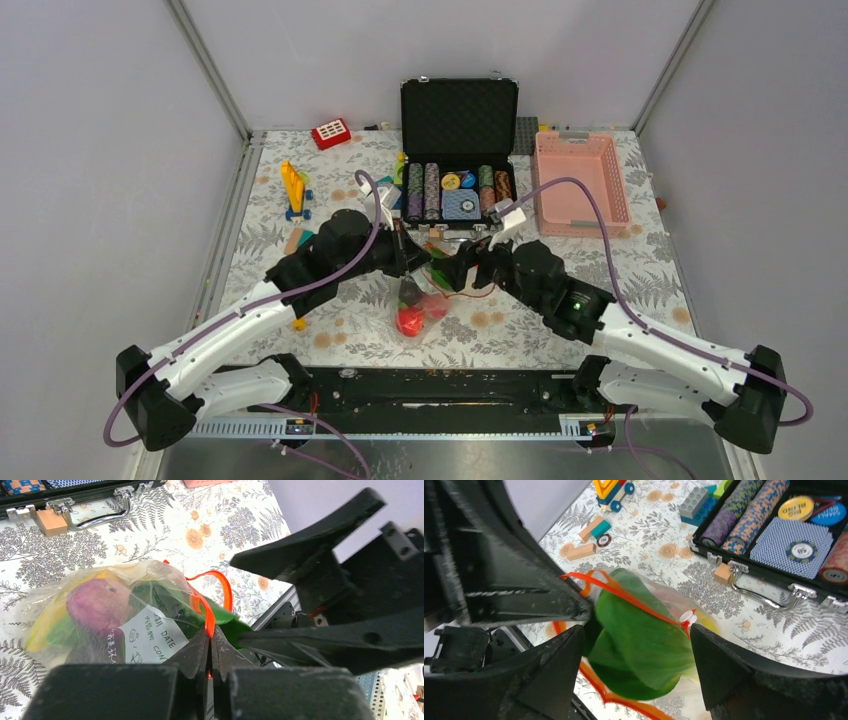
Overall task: Place the food in the zip-top bag and seal the zipper
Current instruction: Place the fake vegetable in the zipper food storage bag.
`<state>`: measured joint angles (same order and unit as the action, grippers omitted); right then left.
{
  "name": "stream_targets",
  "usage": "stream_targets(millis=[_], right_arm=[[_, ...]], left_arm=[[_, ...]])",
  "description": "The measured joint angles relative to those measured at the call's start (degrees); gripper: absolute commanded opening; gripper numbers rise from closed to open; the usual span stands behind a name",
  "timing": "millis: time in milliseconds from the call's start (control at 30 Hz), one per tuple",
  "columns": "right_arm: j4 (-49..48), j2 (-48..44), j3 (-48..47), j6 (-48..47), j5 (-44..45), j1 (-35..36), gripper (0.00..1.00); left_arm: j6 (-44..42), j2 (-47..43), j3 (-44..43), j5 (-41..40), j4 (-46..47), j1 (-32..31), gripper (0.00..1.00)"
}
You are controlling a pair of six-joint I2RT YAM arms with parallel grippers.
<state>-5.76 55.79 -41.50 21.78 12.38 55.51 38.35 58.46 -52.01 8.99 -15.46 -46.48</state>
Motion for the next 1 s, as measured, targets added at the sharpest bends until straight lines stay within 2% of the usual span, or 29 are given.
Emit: stream_targets(millis=[200, 267, 367, 433, 533, 667, 767, 867, 1000], right_arm=[[5.97, -3.89, -0.83, -5.09, 0.70, 0.59, 0.86], [7.85, -3.91, -0.85, -5.86, 0.83, 0.59, 0.79], [8.22, -4.48, -0.17, -7.06, -1.07, 0.63, 0.62], [6.67, -5.05, 0.98, -7.67, -3.02, 0.63, 0.50], [1.97, -4.24, 3.04, -7.89, -7.06, 0.70, 0.40], [-5.51, 3.17, 2.73, -6.67, -14.19, 0.70, 0.27], [-9.14, 10.25, 1.14, -4.83, -16.39, 0.72, 0.21], [-11.67, 17.49, -0.72, -1.79, -14.21, 0.87, 0.18], [-15.19, 23.19, -0.72, 4.22, -5.07, 1.46, 0.18]], left_arm=[[-0.90, 0.07, 0.00, -0.44, -0.39, 0.17, 0.00], [-1.07, 0.09, 0.00, -0.42, -0.79, 0.17, 0.00], [-1.36, 0.09, 0.00, -0.42, -1.25, 0.17, 0.00], [-1.55, 0.11, 0.00, -0.39, -1.36, 0.17, 0.00], [-1.90, 0.17, 0.00, -0.22, -1.62, 0.17, 0.00], [-2.34, 0.39, -0.02, 0.20, -1.88, 0.17, 0.00], [-2.51, 0.61, -0.02, 0.55, -2.16, 0.26, 0.00], [-2.93, 0.61, -0.02, 0.20, -2.71, 0.90, 0.00], [-3.43, 0.59, -0.02, -0.68, -3.52, 1.97, 0.00]])
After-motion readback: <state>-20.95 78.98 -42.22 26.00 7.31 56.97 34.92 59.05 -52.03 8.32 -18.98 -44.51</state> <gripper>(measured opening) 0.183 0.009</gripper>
